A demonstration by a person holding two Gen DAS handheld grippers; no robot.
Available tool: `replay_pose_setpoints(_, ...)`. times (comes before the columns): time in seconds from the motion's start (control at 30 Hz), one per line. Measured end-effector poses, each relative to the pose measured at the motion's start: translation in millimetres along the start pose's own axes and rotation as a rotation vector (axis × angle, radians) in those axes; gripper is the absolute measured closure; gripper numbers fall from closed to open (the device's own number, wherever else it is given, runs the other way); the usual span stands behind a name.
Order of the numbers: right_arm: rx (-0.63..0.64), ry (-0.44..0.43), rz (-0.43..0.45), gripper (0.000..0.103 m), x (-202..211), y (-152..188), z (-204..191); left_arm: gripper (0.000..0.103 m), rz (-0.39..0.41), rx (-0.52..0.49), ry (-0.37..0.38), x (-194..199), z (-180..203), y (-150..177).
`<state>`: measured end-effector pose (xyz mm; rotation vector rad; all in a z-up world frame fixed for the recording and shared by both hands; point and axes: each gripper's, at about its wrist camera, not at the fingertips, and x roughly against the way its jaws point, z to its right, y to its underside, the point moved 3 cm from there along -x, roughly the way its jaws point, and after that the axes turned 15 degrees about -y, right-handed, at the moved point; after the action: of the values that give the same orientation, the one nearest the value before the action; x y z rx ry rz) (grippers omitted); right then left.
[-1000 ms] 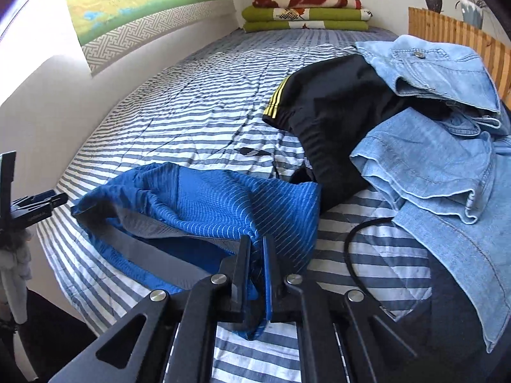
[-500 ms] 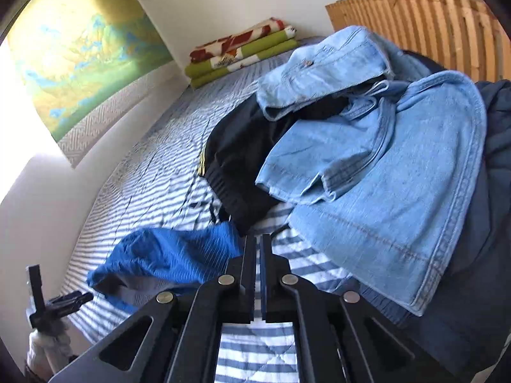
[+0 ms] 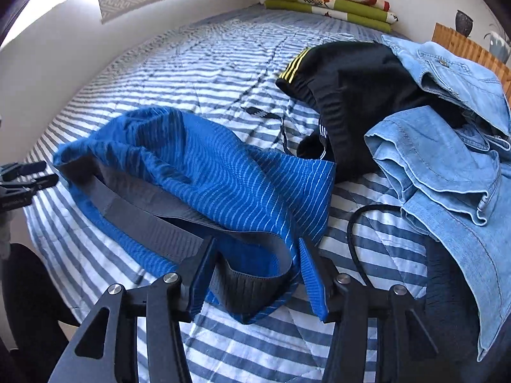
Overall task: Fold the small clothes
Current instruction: 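Grasp the grey waistband of the blue shorts with the left gripper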
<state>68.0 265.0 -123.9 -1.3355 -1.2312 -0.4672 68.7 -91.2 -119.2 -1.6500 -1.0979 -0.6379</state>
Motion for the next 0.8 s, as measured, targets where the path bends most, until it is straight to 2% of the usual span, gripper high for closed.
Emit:
replay_pose_setpoints(0.03,0.005,0.002,-0.018,0.058,-4,2,0,0.055,-0.007,0.001,0.005,-3,2,-4)
replay_pose_setpoints(0.07,0.003,-0.004,-0.024,0.073,-5,4,0,0.066,-0.015,0.008,0.016,-5,2,-8)
replay_pose_setpoints(0.1,-0.010,-0.024,-0.026,0.083,-4,6,0,0.083,-0.020,0.021,0.026,-6,1,-12)
replay_pose_setpoints(0.13,-0.033,-0.054,-0.019,0.094,0,8,0,0.091,-0.015,0.033,0.032,-3,0,-16)
replay_pose_setpoints(0.2,-0.057,-0.075,0.025,0.096,18,9,0,0.100,0.017,0.050,0.047,9,-5,-25)
replay_pose_setpoints(0.33,-0.080,-0.124,0.156,0.097,77,3,-11,0.101,0.108,0.067,0.081,52,-21,-39)
replay_pose_setpoints(0.5,-0.067,-0.122,0.331,0.097,158,0,-33,0.101,0.199,0.069,0.125,113,-43,-45)
replay_pose_setpoints(0.63,-0.016,-0.077,0.445,0.097,196,1,-49,0.101,0.208,0.061,0.196,143,-54,-47)
replay_pose_setpoints(0.7,-0.046,-0.083,0.443,0.097,198,3,-45,0.101,0.206,0.039,0.192,145,-52,-50)
replay_pose_setpoints(0.8,-0.081,-0.044,0.376,0.097,174,5,-36,0.101,0.158,0.011,0.182,124,-39,-57)
